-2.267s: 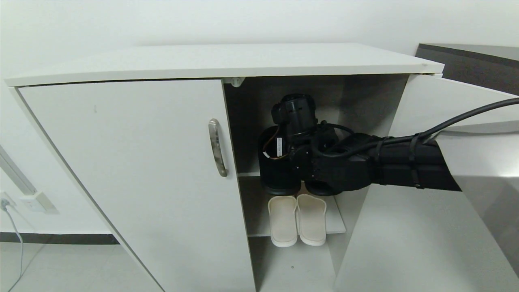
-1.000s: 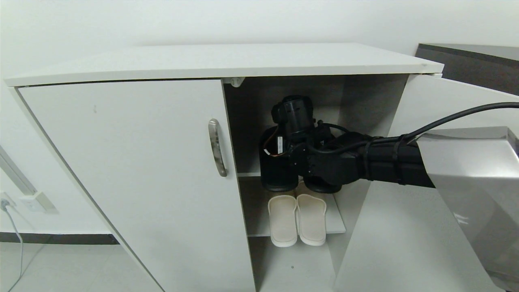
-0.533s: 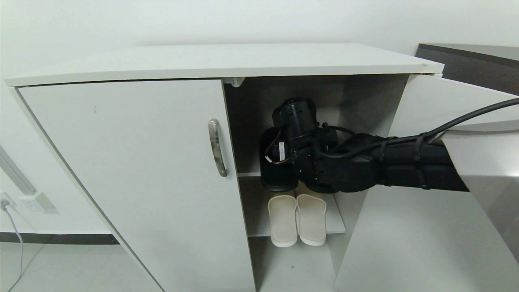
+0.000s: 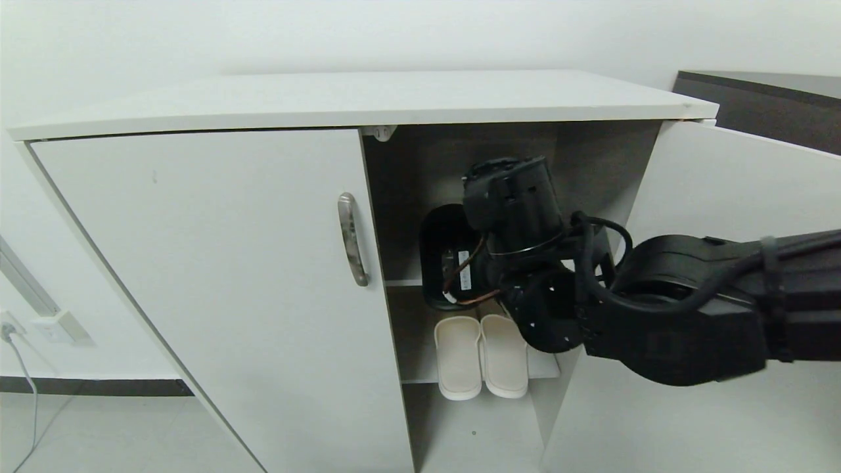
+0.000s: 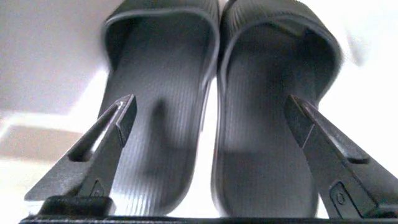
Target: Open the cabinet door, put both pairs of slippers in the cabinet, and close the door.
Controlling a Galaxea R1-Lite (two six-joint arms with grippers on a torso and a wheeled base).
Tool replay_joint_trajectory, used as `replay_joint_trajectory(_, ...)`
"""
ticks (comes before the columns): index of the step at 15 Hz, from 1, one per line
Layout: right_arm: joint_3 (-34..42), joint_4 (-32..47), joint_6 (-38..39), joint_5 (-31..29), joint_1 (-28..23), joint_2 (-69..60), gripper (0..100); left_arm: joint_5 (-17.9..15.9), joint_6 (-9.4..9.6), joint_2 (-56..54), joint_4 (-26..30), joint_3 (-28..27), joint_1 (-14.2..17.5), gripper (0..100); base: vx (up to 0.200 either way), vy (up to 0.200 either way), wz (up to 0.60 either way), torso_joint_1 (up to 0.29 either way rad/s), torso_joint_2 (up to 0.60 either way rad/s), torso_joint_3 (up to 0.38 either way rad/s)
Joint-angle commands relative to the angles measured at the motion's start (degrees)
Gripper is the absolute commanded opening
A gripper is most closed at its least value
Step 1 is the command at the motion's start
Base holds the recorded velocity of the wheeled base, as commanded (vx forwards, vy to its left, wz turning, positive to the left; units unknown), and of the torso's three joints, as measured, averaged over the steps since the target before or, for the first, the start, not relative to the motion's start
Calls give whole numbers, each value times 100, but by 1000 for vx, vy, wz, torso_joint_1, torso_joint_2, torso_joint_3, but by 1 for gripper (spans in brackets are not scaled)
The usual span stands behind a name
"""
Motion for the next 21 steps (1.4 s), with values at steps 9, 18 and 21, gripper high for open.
replay_joint_trajectory(9,3006,-1736,-73,868,865,-1942,100,-7,7,7,-1,1,1,0,0,0,0,0,0,0)
replay_joint_trajectory(18,3050,-1753,-196,859,944,-1863,0,2,-2,7,-1,1,1,0,0,0,0,0,0,0)
replay_joint_trajectory(21,3085,-1753,-205,859,944,-1828,0,2,-2,7,-1,1,1,0,0,0,0,0,0,0)
